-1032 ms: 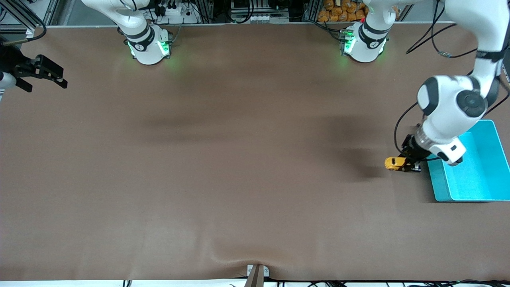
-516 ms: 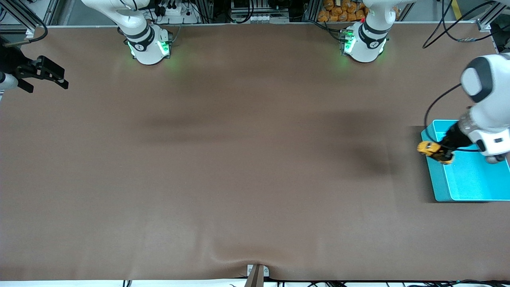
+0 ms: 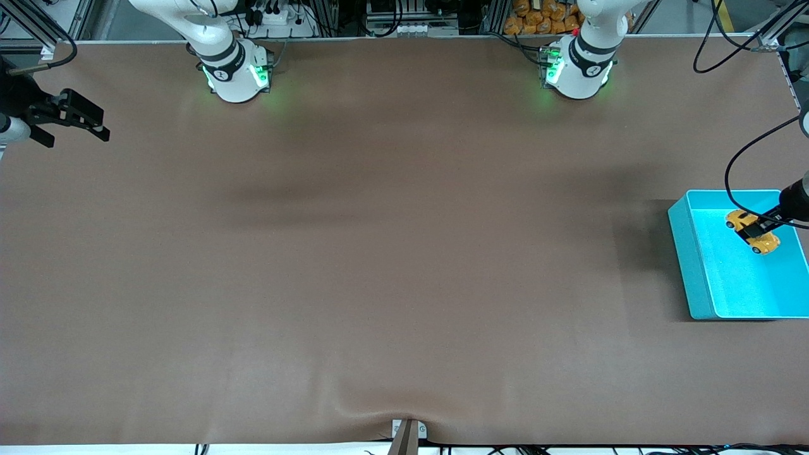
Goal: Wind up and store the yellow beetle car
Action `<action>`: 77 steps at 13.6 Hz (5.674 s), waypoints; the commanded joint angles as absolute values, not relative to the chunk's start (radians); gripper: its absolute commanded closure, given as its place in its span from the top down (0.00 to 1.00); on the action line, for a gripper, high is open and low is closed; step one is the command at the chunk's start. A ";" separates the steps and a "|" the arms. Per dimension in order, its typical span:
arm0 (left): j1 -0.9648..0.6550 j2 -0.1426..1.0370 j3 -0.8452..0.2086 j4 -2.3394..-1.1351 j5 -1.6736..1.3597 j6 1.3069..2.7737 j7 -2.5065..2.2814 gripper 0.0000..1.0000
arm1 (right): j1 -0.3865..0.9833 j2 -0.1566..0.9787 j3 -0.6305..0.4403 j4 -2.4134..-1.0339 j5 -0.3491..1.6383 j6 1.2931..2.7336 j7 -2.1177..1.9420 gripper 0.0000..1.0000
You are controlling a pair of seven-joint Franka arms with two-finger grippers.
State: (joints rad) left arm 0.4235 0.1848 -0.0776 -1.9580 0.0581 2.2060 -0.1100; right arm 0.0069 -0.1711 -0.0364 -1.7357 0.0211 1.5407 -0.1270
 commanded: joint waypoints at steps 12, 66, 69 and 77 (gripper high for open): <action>0.532 0.572 -0.086 -1.666 0.061 2.197 0.434 0.00 | 0.003 -0.175 -0.031 -1.743 0.031 1.552 -0.112 1.00; -0.017 -0.037 -0.110 -1.462 -0.038 1.376 -0.031 1.00 | 0.003 -0.137 -0.031 -1.712 0.046 1.563 -0.126 1.00; -0.009 -0.038 -0.118 -1.463 -0.019 1.376 -0.028 1.00 | 0.005 -0.137 -0.032 -1.712 0.046 1.566 -0.124 1.00; -0.017 -0.037 -0.121 -1.462 -0.003 1.379 -0.021 1.00 | 0.006 -0.138 -0.031 -1.709 0.046 1.568 -0.120 1.00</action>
